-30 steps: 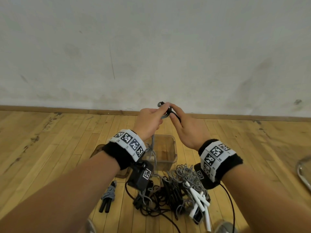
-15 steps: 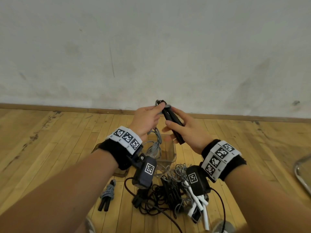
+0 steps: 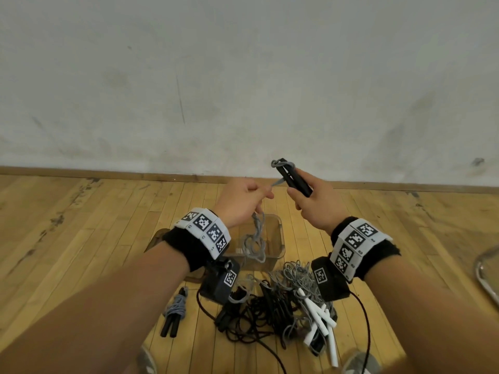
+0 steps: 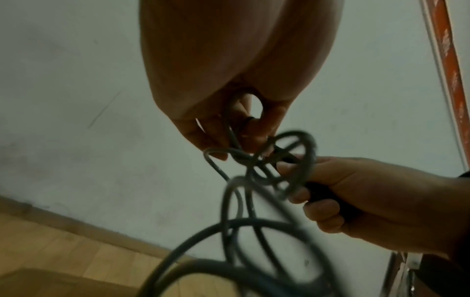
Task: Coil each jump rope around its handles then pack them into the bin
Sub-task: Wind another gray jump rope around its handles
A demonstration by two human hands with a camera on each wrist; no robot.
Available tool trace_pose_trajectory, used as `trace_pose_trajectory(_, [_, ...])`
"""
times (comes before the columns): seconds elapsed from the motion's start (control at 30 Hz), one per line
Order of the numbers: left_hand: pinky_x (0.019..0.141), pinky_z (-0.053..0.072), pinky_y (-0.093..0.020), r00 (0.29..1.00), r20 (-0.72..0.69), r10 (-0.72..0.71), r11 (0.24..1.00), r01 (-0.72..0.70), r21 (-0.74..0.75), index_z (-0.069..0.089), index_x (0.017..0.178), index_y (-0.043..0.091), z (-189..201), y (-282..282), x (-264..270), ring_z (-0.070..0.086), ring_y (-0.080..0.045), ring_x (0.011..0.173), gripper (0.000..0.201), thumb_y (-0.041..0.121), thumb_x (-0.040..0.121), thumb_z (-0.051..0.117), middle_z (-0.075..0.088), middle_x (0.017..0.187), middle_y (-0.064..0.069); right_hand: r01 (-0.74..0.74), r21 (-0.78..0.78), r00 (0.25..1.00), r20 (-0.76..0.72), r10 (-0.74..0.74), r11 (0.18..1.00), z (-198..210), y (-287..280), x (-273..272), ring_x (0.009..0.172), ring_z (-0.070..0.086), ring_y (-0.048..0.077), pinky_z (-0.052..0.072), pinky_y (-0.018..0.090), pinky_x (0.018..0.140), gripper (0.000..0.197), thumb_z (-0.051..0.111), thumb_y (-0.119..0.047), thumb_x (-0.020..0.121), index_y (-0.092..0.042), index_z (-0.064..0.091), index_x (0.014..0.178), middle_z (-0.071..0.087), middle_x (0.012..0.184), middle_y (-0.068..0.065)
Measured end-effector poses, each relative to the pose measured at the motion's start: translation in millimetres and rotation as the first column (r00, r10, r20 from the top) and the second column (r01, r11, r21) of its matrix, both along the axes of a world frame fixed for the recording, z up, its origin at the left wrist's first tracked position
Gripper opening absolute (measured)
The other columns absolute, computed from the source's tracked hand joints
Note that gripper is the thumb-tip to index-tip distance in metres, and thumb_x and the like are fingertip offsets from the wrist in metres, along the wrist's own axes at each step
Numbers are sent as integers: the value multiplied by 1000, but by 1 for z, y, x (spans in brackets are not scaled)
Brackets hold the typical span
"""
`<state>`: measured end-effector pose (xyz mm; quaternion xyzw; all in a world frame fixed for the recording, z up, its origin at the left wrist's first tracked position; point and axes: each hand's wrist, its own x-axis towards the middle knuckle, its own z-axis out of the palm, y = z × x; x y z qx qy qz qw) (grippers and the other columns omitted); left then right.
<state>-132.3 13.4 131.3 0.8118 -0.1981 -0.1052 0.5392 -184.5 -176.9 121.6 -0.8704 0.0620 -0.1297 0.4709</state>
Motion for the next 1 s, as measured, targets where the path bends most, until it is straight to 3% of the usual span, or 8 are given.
trace_pose_trajectory(0.17, [59,48,-30,990,139,-35,993,19,116,76,82,24,5,1,0,52,-14,52,26,40,98,63,55,51,11,29,-298,998,-48,-45,954,-2,-5,-3,72,66,19,52,32,65,25,60,-28,101,-23,64,125,65,77,-5])
trace_pose_trajectory(0.27, [47,35,-20,964,255,-73,982,24,188,75,86,22,12,0,1,41,-3,39,23,36,99,62,52,47,13,-51,-417,995,-96,11,908,1,-4,-2,68,60,11,41,26,57,22,58,-30,101,-30,63,123,63,79,-9])
trace_pose_trajectory(0.4, [56,35,-25,921,382,-72,969,-26,246,75,93,20,12,0,4,49,-8,54,23,35,101,60,58,64,10,-237,-594,967,-224,125,769,10,-4,-6,65,53,6,34,23,55,19,60,-29,100,-32,64,118,60,77,-11])
trace_pose_trajectory(0.53, [60,41,-23,923,379,-62,981,-13,193,77,94,20,13,4,13,59,-12,69,23,38,98,64,69,78,6,-387,-499,920,-259,293,775,20,-13,-12,74,58,4,37,12,60,25,67,-23,96,-31,67,120,68,89,-9])
trace_pose_trajectory(0.63, [69,48,-24,956,289,-49,997,28,76,76,87,22,11,7,19,65,-14,77,19,40,90,74,72,82,2,-452,-467,892,-236,386,760,20,-10,-16,74,58,-5,39,10,63,26,69,-23,94,-34,68,118,66,80,-15])
trace_pose_trajectory(0.8, [71,48,-28,994,109,9,996,1,-92,75,73,16,7,14,30,59,-14,67,32,45,87,75,67,70,-4,-435,-308,898,-83,432,846,14,3,-15,68,59,3,42,14,64,28,70,-28,95,-30,68,122,67,78,-13])
trace_pose_trajectory(0.9, [58,39,-30,1000,-2,2,971,-3,-240,71,82,-4,6,13,31,45,-19,56,38,32,95,69,59,65,-7,-372,-61,928,11,374,926,14,8,-14,53,53,3,44,20,55,28,71,-27,95,-28,65,122,61,65,-19])
trace_pose_trajectory(1.0, [45,28,-21,1000,-26,0,954,-7,-299,67,101,-14,8,5,20,34,-12,44,35,21,103,59,52,58,0,-317,128,947,90,308,940,14,12,-10,50,48,17,43,32,50,26,71,-27,95,-27,55,116,57,62,-8])
